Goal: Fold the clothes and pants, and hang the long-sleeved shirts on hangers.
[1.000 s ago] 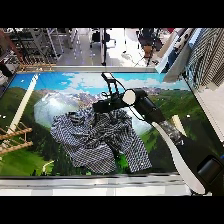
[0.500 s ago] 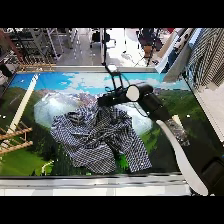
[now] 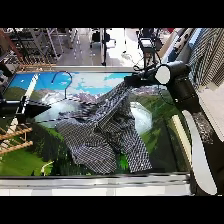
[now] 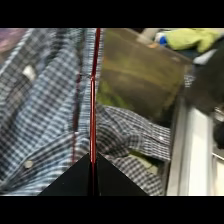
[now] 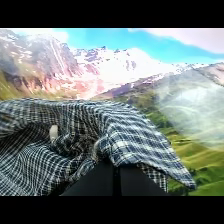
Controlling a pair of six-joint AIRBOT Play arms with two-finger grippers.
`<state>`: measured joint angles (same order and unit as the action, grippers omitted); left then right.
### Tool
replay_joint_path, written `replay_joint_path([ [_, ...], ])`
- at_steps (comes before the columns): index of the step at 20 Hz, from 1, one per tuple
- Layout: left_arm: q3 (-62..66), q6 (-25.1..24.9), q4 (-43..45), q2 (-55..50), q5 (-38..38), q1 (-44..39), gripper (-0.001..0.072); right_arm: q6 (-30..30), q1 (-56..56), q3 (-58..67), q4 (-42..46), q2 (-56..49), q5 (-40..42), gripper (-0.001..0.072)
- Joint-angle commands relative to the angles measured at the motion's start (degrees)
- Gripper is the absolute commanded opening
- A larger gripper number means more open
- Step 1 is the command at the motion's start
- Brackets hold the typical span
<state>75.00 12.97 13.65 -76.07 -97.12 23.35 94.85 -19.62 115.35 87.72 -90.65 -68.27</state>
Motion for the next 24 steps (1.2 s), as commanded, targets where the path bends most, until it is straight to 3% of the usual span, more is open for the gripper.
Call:
replay_joint_path([
  [1,0.0,-1.4,-2.5,-0.7,0.2,-3.4,0.0017,-1.9,0.9,0.5,0.4,0.2,-1.7,0.0024],
  [5,0.0,-2.0,-9.7,-2.2,9.6,-3.5,0.0017,-3.0,-0.3,0.5,0.1,0.2,-3.1,0.0025],
  [7,0.0,-2.8,-14.7,-3.7,9.5,-4.2,0.0016,-3.1,-1.4,0.5,-0.1,0.2,-2.3,0.0025],
  [17,0.0,-2.4,-15.0,-11.0,7.7,-10.3,0.0016,-6.7,-8.4,0.6,-1.1,2.0,-3.3,0.0025],
  [21,0.0,-2.2,-15.0,-11.1,4.5,-10.4,0.0016,-13.0,-12.6,0.6,-2.4,5.6,-3.3,0.0025],
  [24,0.0,-0.6,-15.1,-11.1,4.6,-10.8,0.0016,-19.7,-16.2,0.6,-9.6,8.5,-5.7,0.0025],
])
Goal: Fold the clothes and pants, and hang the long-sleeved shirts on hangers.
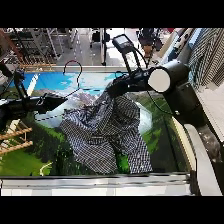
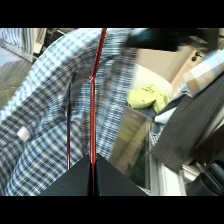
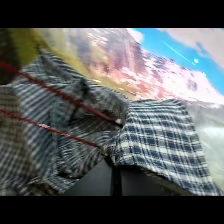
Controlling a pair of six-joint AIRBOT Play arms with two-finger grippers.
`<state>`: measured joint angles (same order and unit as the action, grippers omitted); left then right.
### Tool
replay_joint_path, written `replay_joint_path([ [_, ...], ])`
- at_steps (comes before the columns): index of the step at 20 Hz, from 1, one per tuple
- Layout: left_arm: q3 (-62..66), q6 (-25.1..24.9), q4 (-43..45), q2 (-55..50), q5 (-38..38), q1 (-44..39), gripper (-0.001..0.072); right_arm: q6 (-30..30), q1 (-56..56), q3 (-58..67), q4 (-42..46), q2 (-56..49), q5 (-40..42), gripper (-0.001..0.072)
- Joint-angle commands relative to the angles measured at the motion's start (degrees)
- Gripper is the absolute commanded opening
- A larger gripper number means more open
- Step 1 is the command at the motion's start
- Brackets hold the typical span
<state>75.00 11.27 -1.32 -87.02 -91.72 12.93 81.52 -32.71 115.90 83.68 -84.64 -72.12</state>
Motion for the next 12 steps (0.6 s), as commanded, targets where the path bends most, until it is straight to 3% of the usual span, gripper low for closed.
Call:
replay_joint_path([
  [1,0.0,1.9,-0.1,-0.2,-0.6,-0.7,0.0017,-9.4,-4.6,0.0,-8.2,3.5,-3.1,0.0025],
  [4,0.0,2.0,-1.8,-0.2,0.7,-3.5,0.0016,-17.3,-9.8,0.0,-12.4,5.5,-6.9,0.0025],
  [7,0.0,-1.7,-14.1,-1.0,1.9,-5.7,0.0016,-18.9,-13.5,-0.5,-11.4,5.6,-14.9,0.0032],
  [9,0.0,-5.6,-25.9,-2.6,-0.6,-5.4,0.0016,-15.1,-13.9,-1.0,-8.1,5.6,-19.1,0.0203],
  [10,0.0,-6.9,-29.8,-3.7,-3.1,-5.0,0.0016,-13.8,-13.9,-1.0,-4.6,5.7,-20.0,0.0341],
  [11,0.0,-7.3,-30.8,-4.7,-5.1,-4.8,0.0016,-13.7,-13.7,-1.0,0.2,6.1,-20.0,0.0429],
  [12,0.0,-7.2,-29.5,-5.6,-6.7,-4.7,0.0015,-15.3,-13.7,-0.9,5.0,6.7,-19.2,0.0466],
])
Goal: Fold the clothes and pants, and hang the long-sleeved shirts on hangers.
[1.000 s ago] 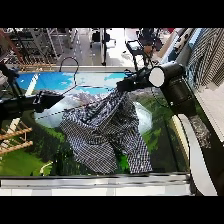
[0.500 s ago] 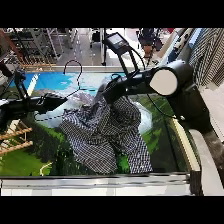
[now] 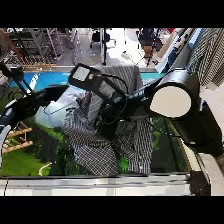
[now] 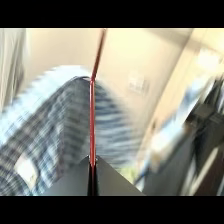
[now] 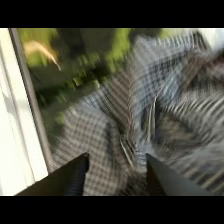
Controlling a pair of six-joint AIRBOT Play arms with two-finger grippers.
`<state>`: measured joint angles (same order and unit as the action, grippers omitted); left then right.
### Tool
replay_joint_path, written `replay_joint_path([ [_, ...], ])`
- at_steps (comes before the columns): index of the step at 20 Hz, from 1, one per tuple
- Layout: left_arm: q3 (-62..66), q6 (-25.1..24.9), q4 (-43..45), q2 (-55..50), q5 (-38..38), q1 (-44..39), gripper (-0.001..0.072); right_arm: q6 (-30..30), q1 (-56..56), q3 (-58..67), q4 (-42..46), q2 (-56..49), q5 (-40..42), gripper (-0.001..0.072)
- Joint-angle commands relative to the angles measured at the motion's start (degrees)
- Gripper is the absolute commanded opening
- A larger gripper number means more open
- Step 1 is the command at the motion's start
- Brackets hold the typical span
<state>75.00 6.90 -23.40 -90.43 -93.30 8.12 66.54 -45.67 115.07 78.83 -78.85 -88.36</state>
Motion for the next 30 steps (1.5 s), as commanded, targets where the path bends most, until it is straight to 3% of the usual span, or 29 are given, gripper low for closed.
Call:
replay_joint_path([
  [1,0.0,-2.8,-5.0,-2.9,-5.8,0.1,0.0016,-3.5,-0.7,0.3,13.4,1.4,-1.5,0.0536],
  [3,0.0,-2.9,0.3,-3.7,-5.8,-0.3,0.0016,-11.1,-0.7,1.3,18.7,3.0,4.2,0.0638],
  [6,0.0,-2.9,2.4,-3.8,-5.8,-0.9,0.0016,-23.6,-0.3,1.3,29.5,5.1,14.6,0.0658],
  [7,0.0,-2.9,2.4,-3.8,-5.8,-0.9,0.0016,-25.2,0.7,1.3,30.7,4.9,18.1,0.0693],
  [13,0.0,-2.9,2.4,-3.8,-5.8,-0.9,0.0016,-32.0,8.4,-2.6,27.3,-3.6,30.2,0.0694],
  [17,0.0,-2.9,2.4,-3.8,-5.7,-0.9,0.0016,-33.7,8.4,-2.6,23.6,-10.8,46.7,0.0690],
  [18,0.0,-2.9,2.4,-3.8,-5.6,-0.9,0.0016,-35.1,8.2,-2.6,21.4,-12.2,48.7,0.0664],
  [19,0.0,-2.9,2.4,-3.8,-5.0,-0.9,0.0016,-35.9,8.1,-2.6,19.9,-13.0,48.8,0.0548],
  [21,0.0,-2.9,2.3,-3.8,-3.3,-0.9,0.0016,-36.0,7.8,-2.7,17.8,-13.3,47.1,0.0201],
  [22,0.0,-3.1,2.3,-3.8,-2.7,-0.9,0.0017,-36.0,7.8,-2.7,17.3,-13.1,45.8,0.0090],
  [25,0.0,-5.9,1.7,-3.8,-2.0,-0.8,0.0026,-36.0,7.8,-2.7,17.2,-12.5,40.2,0.0024],
  [26,0.0,-6.1,1.2,-3.8,-0.6,-0.5,0.0190,-35.7,7.8,-2.7,17.2,-12.4,38.7,0.0024],
  [27,0.0,-6.1,0.1,-3.8,2.4,-0.1,0.0519,-35.5,7.8,-2.7,17.2,-12.3,37.7,0.0023],
  [28,0.0,-5.9,-1.4,-3.8,6.0,0.6,0.0720,-35.1,7.8,-2.7,17.3,-12.2,36.7,0.0023],
  [30,0.7,-5.7,-1.1,-3.7,10.7,3.8,0.0720,-32.5,8.0,-2.7,17.8,-11.8,34.6,0.0023],
])
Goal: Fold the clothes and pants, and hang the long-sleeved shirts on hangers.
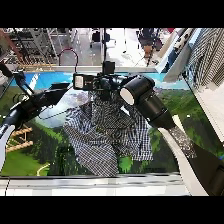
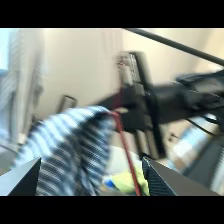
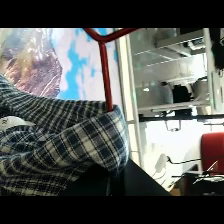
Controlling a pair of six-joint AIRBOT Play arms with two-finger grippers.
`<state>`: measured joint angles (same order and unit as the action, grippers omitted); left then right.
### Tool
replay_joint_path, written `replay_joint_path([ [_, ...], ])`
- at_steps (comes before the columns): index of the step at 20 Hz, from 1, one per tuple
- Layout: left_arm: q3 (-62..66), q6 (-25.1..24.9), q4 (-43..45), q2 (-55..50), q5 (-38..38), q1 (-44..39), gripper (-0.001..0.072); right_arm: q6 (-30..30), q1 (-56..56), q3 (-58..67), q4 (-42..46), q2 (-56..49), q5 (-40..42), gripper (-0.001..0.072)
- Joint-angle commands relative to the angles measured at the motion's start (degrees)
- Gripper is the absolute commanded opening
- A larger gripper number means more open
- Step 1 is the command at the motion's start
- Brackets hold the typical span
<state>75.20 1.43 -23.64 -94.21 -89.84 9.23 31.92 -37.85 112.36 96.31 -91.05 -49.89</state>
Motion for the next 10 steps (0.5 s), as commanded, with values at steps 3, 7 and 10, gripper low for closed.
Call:
replay_joint_path([
  [3,4.8,9.5,8.3,1.2,8.0,9.8,0.0720,6.5,1.8,0.0,0.8,0.5,-9.7,0.0022],
  [7,7.9,27.2,25.7,8.2,18.6,15.7,0.0702,19.3,4.4,0.0,4.7,0.6,-11.9,0.0022],
  [10,7.9,58.8,53.8,12.4,22.6,14.3,0.0642,34.3,6.3,0.0,8.0,0.7,-12.0,0.0022],
])
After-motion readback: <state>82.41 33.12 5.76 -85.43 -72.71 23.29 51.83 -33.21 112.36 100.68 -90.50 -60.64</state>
